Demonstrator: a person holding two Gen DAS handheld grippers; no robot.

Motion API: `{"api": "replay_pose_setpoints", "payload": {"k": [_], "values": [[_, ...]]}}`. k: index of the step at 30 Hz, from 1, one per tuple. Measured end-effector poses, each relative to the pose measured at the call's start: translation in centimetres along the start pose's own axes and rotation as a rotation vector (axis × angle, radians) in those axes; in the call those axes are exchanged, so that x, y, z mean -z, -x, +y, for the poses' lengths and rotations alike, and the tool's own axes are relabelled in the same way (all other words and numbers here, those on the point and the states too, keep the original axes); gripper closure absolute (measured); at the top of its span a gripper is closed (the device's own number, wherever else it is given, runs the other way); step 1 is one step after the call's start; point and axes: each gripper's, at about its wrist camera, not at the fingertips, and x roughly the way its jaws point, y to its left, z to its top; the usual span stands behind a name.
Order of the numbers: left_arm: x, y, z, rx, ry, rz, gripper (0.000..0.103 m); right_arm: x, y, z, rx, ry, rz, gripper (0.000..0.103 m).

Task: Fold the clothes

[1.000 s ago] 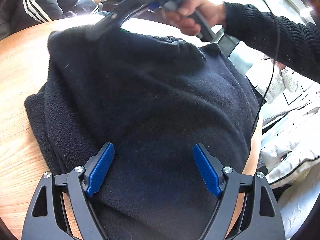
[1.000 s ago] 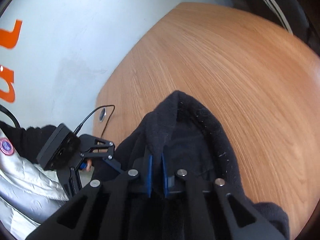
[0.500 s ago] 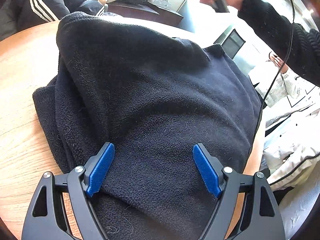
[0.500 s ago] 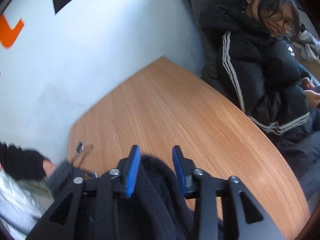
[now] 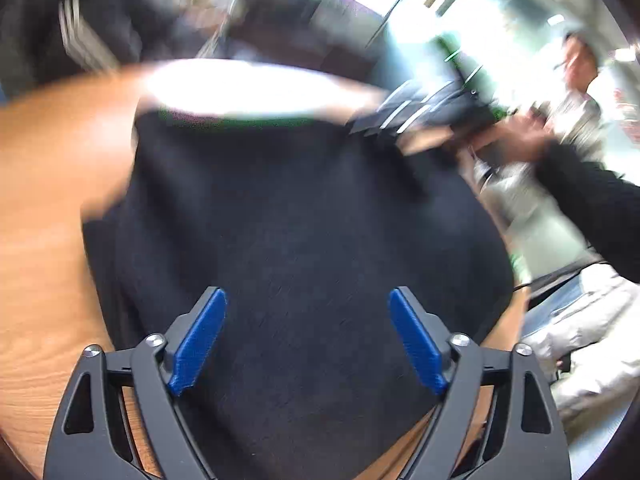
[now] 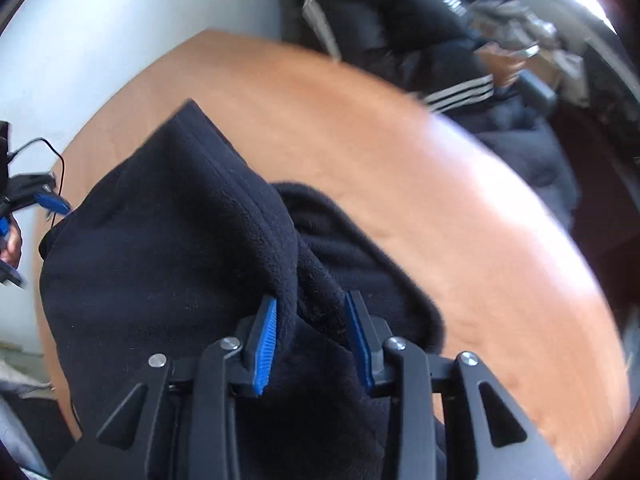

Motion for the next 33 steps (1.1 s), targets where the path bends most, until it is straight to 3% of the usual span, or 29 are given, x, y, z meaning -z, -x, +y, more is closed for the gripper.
{"api": "replay_pose_setpoints", "payload": {"k": [2, 6, 8, 9, 10, 12, 15, 18, 19, 20, 22, 24, 25, 27, 29, 33], "values": [[-1.2, 0.1, -0.3, 0.017, 0.0, -0.049, 0.035, 0.6, 3.5, 1.3, -0.021, -0.001, -0.097, 0.068], [-3.6, 0.1, -1.1, 0.039, -0.025, -0.135, 0.026, 3.0, 8.6, 4.2, -0.068, -0.034, -0.242, 0.05], [-4.3, -2.3, 0.1, -0.032, -0.028, -0.049, 0.026, 5.5, 8.6, 5.0, -0.087, -0.115, -0.243, 0.05], [-4.6, -3.5, 0.7, -0.067, -0.029, -0.005, 0.033, 7.1, 7.5, 4.8, -0.106, -0.186, -0.208, 0.051], [-4.9, -4.7, 1.3, -0.1, -0.032, 0.034, 0.045, 9.0, 6.1, 4.4, -0.094, -0.239, -0.153, 0.055], [-4.3, -5.0, 2.2, -0.096, -0.066, 0.005, 0.059, 13.3, 2.9, 2.2, 0.014, -0.325, -0.016, 0.098], [-3.5, -4.4, 4.3, -0.078, 0.0, 0.003, 0.077, 19.5, 3.3, -3.1, 0.071, -0.517, -0.039, 0.103], [-3.0, -3.5, 4.6, -0.108, 0.024, 0.008, 0.081, 21.1, 6.0, -3.6, 0.249, -0.443, -0.011, 0.103], [-3.0, -3.1, 4.3, -0.133, 0.022, 0.008, 0.081, 21.1, 7.2, -3.3, 0.263, -0.429, -0.028, 0.103], [-3.0, -2.5, 3.4, -0.144, 0.013, -0.007, 0.083, 20.9, 8.6, -2.7, 0.246, -0.427, -0.063, 0.1], [-3.1, -1.3, 1.6, -0.163, -0.008, -0.04, 0.076, 20.1, 10.7, -0.4, 0.2, -0.382, -0.129, 0.097], [-2.5, -0.9, -1.0, -0.113, -0.098, -0.087, 0.049, 18.9, 10.8, 4.2, 0.135, -0.252, -0.161, 0.093], [-1.7, -1.8, -0.8, -0.118, -0.122, -0.049, 0.044, 18.7, 9.8, 6.6, 0.107, -0.189, -0.147, 0.093], [-0.3, -3.6, -0.4, -0.128, -0.168, 0.025, 0.049, 18.9, 7.3, 10.6, 0.075, -0.077, -0.095, 0.093], [1.6, -3.8, 1.0, -0.111, -0.176, -0.019, 0.049, 20.9, 3.9, 12.2, 0.104, -0.015, 0.022, 0.093], [2.8, -2.9, 0.6, -0.156, -0.266, 0.0, 0.048, 25.4, 5.7, 10.6, 0.109, -0.001, -0.009, 0.094]]}}
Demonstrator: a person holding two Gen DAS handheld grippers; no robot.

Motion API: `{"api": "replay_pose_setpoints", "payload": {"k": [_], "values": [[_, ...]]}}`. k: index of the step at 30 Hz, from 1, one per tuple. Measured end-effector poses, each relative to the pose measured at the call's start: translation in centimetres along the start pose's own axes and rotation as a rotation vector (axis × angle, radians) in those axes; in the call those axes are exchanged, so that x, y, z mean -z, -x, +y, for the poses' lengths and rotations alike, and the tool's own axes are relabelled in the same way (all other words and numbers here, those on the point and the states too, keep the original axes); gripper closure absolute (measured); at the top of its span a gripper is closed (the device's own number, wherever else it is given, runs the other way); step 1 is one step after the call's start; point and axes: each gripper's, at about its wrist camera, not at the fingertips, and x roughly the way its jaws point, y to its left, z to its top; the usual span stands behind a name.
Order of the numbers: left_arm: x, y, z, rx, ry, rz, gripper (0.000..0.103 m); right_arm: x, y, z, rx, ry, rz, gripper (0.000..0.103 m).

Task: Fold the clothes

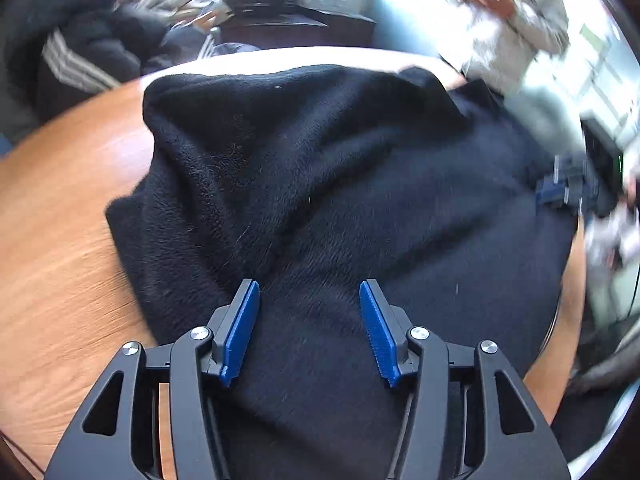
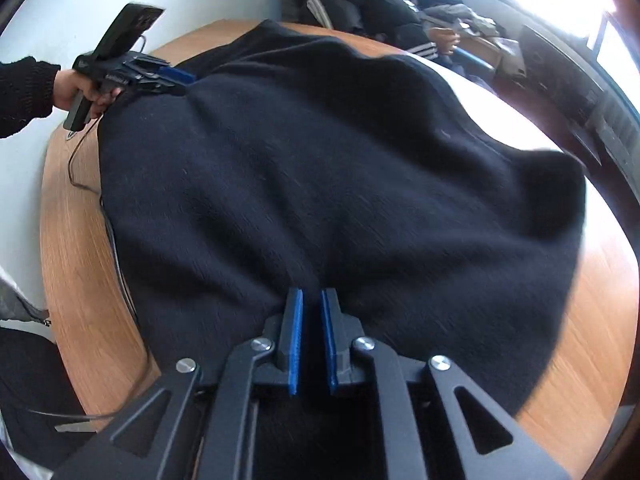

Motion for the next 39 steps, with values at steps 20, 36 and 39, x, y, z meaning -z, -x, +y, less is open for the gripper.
{"api": "replay_pose_setpoints", "payload": {"k": [20, 36, 39], "values": [[8.5, 2.8, -2.0, -0.026, -0.156, -0.031, 0.0, -2.4, -2.5, -0.3, 0.117, -0.014, 0.11, 0.0], [-6.8, -4.8, -0.9, 0.022, 0.053, -0.061, 0.008, -19.1, -9.1, -10.5, -0.042, -0.323, -0.144, 0.0], [-4.5, -5.7, 0.8, -0.024, 0.032, -0.046, 0.016, -17.3, -11.0, -15.1, -0.013, -0.38, -0.077, 0.016]]}}
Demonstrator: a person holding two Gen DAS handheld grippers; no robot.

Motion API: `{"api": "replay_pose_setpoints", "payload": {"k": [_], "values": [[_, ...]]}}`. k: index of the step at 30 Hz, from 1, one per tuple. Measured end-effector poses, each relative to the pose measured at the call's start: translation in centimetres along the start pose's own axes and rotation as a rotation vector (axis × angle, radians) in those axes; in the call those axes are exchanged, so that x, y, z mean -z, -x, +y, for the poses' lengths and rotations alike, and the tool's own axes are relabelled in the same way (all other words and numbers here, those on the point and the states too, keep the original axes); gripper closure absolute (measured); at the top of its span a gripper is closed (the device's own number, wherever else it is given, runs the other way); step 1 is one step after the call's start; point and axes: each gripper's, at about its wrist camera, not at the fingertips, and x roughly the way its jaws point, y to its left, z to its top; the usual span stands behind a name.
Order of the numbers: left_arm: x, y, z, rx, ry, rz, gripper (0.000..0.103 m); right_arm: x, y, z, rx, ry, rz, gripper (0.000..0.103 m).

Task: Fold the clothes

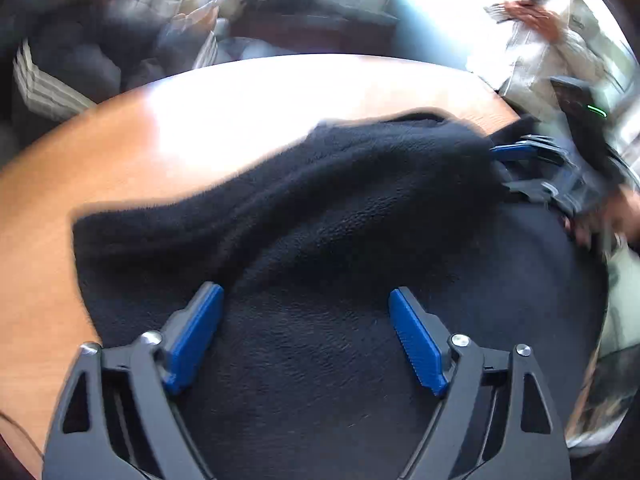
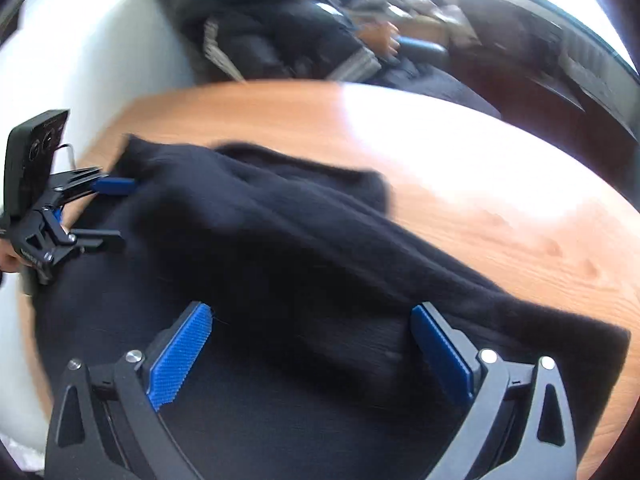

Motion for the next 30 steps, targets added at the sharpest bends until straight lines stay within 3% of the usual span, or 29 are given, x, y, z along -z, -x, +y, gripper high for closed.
{"api": "replay_pose_setpoints", "payload": {"k": [1, 2, 3, 4, 6, 7, 8, 11, 13, 17, 19, 21, 26, 30], "values": [[0.7, 0.2, 0.3, -0.022, 0.0, 0.019, 0.016, 0.7, 0.6, -1.4, 0.0, -0.019, -0.003, 0.026], [1.8, 0.7, 1.0, -0.015, 0.019, 0.023, 0.017, 1.6, 1.7, -2.5, 0.015, -0.021, -0.013, 0.042], [2.3, 1.2, 1.3, -0.006, 0.026, 0.024, 0.017, 2.4, 3.1, -3.7, 0.042, -0.016, -0.021, 0.043], [2.8, 2.1, 1.8, -0.008, 0.021, 0.039, 0.017, 2.9, 4.2, -4.7, 0.084, -0.016, -0.023, 0.043], [2.7, 2.5, 1.5, -0.04, 0.02, 0.064, 0.018, 3.5, 7.1, -5.5, 0.119, -0.066, -0.057, 0.022], [2.7, 3.5, 1.5, -0.044, 0.046, 0.066, 0.018, 3.9, 8.7, -5.9, 0.13, -0.096, -0.079, 0.02], [2.7, 4.5, 1.5, -0.045, 0.073, 0.067, 0.018, 4.4, 10.7, -5.7, 0.105, -0.124, -0.125, 0.015], [2.4, 8.5, -0.2, 0.072, 0.106, 0.037, 0.015, 6.9, 15.4, -3.4, -0.002, -0.148, -0.226, 0.001], [3.2, 9.5, -3.4, 0.117, 0.03, 0.057, 0.012, 9.9, 16.7, -3.2, -0.12, -0.239, -0.24, 0.0], [5.3, 8.7, -11.1, 0.085, -0.272, 0.108, 0.01, 18.6, 16.8, -5.9, -0.238, -0.474, -0.103, 0.0], [5.6, 7.3, -12.9, 0.072, -0.37, 0.13, 0.011, 21.2, 14.8, -7.4, -0.266, -0.542, -0.03, 0.0], [5.3, 6.1, -13.6, 0.093, -0.401, 0.132, 0.012, 22.8, 12.6, -8.8, -0.31, -0.588, 0.022, 0.0], [1.4, 4.9, -11.7, 0.171, -0.299, 0.087, 0.016, 21.2, 10.6, -9.0, -0.513, -0.528, -0.012, 0.0], [1.3, 2.0, -10.0, 0.165, -0.347, 0.142, 0.021, 18.3, 8.5, -6.2, -0.624, -0.422, 0.044, 0.0]]}}
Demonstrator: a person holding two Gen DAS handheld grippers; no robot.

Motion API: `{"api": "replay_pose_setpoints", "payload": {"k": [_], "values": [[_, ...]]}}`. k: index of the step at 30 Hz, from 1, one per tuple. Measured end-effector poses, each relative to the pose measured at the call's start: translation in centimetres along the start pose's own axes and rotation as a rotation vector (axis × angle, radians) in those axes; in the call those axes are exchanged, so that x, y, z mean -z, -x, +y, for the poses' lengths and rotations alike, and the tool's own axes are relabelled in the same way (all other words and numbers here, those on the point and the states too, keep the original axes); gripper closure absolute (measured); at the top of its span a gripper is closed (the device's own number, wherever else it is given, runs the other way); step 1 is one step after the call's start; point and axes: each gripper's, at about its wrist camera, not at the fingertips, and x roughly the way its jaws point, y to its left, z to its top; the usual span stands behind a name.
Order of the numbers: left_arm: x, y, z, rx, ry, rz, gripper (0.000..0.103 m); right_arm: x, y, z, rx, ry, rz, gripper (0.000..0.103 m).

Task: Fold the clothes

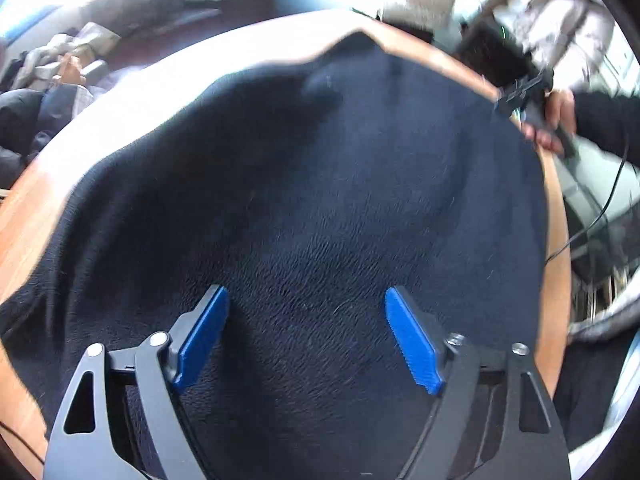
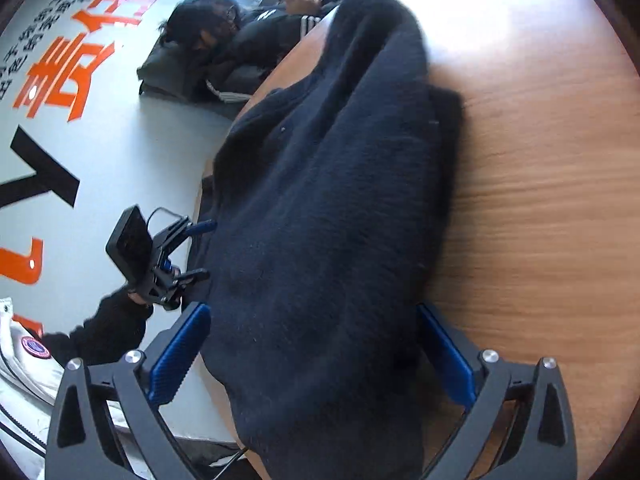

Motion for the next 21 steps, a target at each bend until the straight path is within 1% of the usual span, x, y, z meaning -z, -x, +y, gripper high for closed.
{"api": "replay_pose_setpoints", "payload": {"k": [2, 4, 5, 6, 7, 8, 9, 12, 14, 16, 17, 19, 21], "values": [[0.3, -0.2, -0.2, -0.009, -0.029, -0.014, 0.021, -0.6, -1.8, 1.2, -0.001, 0.035, 0.044, 0.0], [0.5, -0.2, -0.5, -0.024, -0.049, -0.023, 0.023, -0.9, -2.6, 2.2, 0.033, 0.031, 0.068, 0.001], [0.5, -0.2, -0.7, -0.031, -0.053, -0.027, 0.032, -0.9, -2.8, 2.2, 0.054, 0.012, 0.07, 0.015], [0.4, 0.1, -0.8, -0.011, -0.049, -0.033, 0.064, -0.5, -2.7, 2.0, 0.074, -0.015, 0.069, 0.059], [0.3, 0.3, -0.8, 0.007, -0.044, -0.039, 0.082, -0.1, -2.6, 1.8, 0.094, -0.042, 0.067, 0.059], [0.3, 0.4, -0.9, 0.004, -0.038, -0.038, 0.085, 0.1, -2.7, 2.0, 0.108, -0.049, 0.07, 0.06], [0.4, 0.5, -1.1, 0.001, -0.032, -0.037, 0.087, 0.1, -2.9, 2.4, 0.12, -0.046, 0.077, 0.06], [0.9, 0.3, -1.0, 0.003, -0.021, -0.038, 0.087, -0.6, -3.7, 3.6, 0.136, -0.049, 0.077, 0.065], [1.1, 0.6, -0.7, 0.013, -0.01, -0.045, 0.088, -0.6, -3.0, 4.8, 0.108, -0.039, 0.033, 0.068], [1.1, 1.2, -0.6, 0.011, 0.007, -0.046, 0.091, -0.9, -2.4, 6.7, 0.102, 0.008, -0.011, 0.069], [1.1, 1.9, -0.7, 0.007, 0.002, -0.056, 0.095, -1.0, -2.3, 7.7, 0.116, 0.038, -0.025, 0.069], [1.1, 3.2, -1.0, 0.002, -0.009, -0.08, 0.096, -1.0, -2.5, 9.2, 0.142, 0.072, -0.032, 0.069], [1.2, 4.9, -1.0, 0.007, -0.024, -0.127, 0.096, -1.0, -2.8, 9.9, 0.16, 0.077, -0.023, 0.069]]}}
